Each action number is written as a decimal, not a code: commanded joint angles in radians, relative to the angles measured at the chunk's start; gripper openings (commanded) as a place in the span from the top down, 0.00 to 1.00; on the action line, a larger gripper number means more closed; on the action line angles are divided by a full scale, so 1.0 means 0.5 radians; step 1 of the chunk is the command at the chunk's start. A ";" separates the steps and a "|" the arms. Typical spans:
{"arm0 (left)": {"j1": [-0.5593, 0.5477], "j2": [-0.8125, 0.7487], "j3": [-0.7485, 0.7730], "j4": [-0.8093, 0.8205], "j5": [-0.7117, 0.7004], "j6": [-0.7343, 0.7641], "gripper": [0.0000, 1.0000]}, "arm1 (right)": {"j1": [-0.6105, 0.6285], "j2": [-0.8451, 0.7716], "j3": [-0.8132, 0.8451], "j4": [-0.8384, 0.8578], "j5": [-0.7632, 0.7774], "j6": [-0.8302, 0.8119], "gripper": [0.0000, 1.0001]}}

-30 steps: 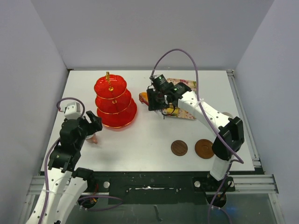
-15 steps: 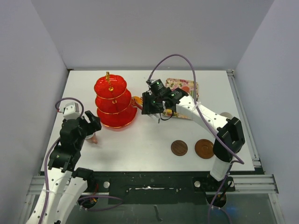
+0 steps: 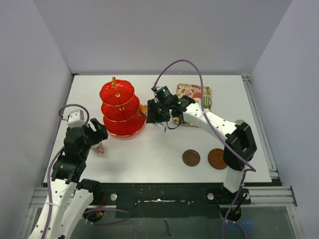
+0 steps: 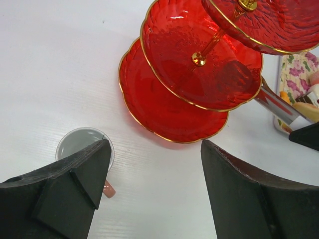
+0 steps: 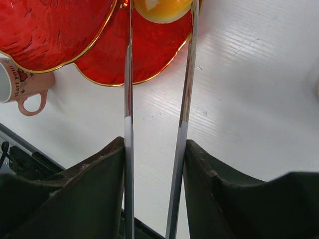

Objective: Serve the afternoon tea
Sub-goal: Place the desert on the desert table.

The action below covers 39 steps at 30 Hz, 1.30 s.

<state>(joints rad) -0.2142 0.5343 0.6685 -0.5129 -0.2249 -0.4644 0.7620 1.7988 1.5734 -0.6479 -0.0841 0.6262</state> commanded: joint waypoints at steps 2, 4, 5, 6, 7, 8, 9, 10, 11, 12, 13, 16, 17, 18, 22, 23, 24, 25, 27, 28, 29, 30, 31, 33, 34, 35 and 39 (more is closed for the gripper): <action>0.010 -0.006 0.096 0.053 -0.010 -0.010 0.29 | 0.023 0.039 0.048 0.265 -0.056 -0.059 0.63; 0.009 -0.005 0.099 0.050 -0.009 -0.010 0.29 | 0.022 0.070 0.053 0.311 -0.041 -0.107 0.63; 0.009 -0.004 0.099 0.050 -0.007 -0.010 0.29 | 0.024 0.094 0.057 0.321 -0.024 -0.136 0.63; 0.008 -0.004 0.100 0.050 -0.009 -0.010 0.29 | 0.022 0.117 0.063 0.325 -0.002 -0.162 0.63; 0.009 0.000 0.099 0.050 -0.006 -0.007 0.29 | 0.028 0.135 0.060 0.337 0.018 -0.191 0.63; 0.008 0.003 0.101 0.050 -0.005 -0.007 0.29 | 0.031 0.150 0.056 0.350 0.032 -0.216 0.63; 0.008 0.005 0.104 0.050 -0.003 -0.007 0.28 | 0.034 0.165 0.060 0.358 0.032 -0.242 0.63; 0.008 0.008 0.102 0.050 0.001 -0.007 0.28 | 0.041 0.176 0.066 0.362 0.038 -0.269 0.63; 0.010 0.009 0.102 0.050 0.002 -0.005 0.28 | 0.052 0.187 0.068 0.370 0.051 -0.295 0.63; 0.010 0.010 0.104 0.048 0.002 -0.002 0.28 | 0.059 0.192 0.067 0.383 0.062 -0.321 0.63; 0.011 0.006 0.104 0.048 0.002 -0.004 0.28 | 0.068 0.198 0.063 0.395 0.070 -0.345 0.63; 0.014 0.013 0.101 0.048 0.004 -0.004 0.28 | 0.078 0.207 0.019 0.492 0.091 -0.377 0.63; 0.016 0.021 0.106 0.043 0.004 -0.004 0.28 | 0.078 0.210 0.004 0.542 0.092 -0.375 0.63; 0.015 0.029 0.109 0.039 0.002 -0.004 0.28 | 0.077 0.211 -0.002 0.571 0.100 -0.373 0.63; 0.016 0.053 0.117 0.035 0.016 0.000 0.28 | 0.085 0.218 -0.075 0.716 0.120 -0.382 0.63; 0.013 0.054 0.118 0.035 0.019 0.002 0.28 | 0.086 0.228 -0.081 0.728 0.122 -0.385 0.63; 0.013 0.052 0.118 0.037 0.022 0.002 0.28 | 0.087 0.241 -0.082 0.735 0.122 -0.387 0.63; 0.014 0.047 0.117 0.039 0.027 0.007 0.28 | 0.090 0.255 -0.082 0.742 0.128 -0.387 0.63; 0.016 0.031 0.120 0.044 0.059 0.037 0.26 | 0.094 0.275 -0.093 0.769 0.145 -0.401 0.63; 0.015 0.026 0.118 0.042 0.072 0.044 0.25 | 0.096 0.281 -0.104 0.789 0.162 -0.413 0.63; 0.018 0.024 0.120 0.039 0.080 0.052 0.25 | 0.098 0.291 -0.095 0.797 0.172 -0.431 0.63; 0.017 0.030 0.123 0.028 0.084 0.058 0.24 | 0.099 0.306 -0.074 0.789 0.189 -0.441 0.63; 0.015 0.042 0.130 0.013 0.081 0.060 0.24 | 0.099 0.319 -0.054 0.785 0.205 -0.445 0.63; 0.013 0.052 0.140 0.000 0.076 0.058 0.23 | 0.110 0.345 -0.031 0.801 0.242 -0.451 0.63; 0.014 0.052 0.137 0.002 0.075 0.058 0.23 | 0.119 0.356 -0.030 0.812 0.250 -0.452 0.62; 0.015 0.045 0.135 0.005 0.075 0.056 0.23 | 0.119 0.371 -0.026 0.817 0.249 -0.455 0.62; 0.017 -0.037 0.106 0.015 0.064 0.046 0.23 | 0.142 0.408 -0.047 0.882 0.216 -0.488 0.62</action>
<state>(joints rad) -0.2131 0.5545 0.6849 -0.5354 -0.2008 -0.4507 0.8135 2.0102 1.5181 -0.3126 0.0067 0.4126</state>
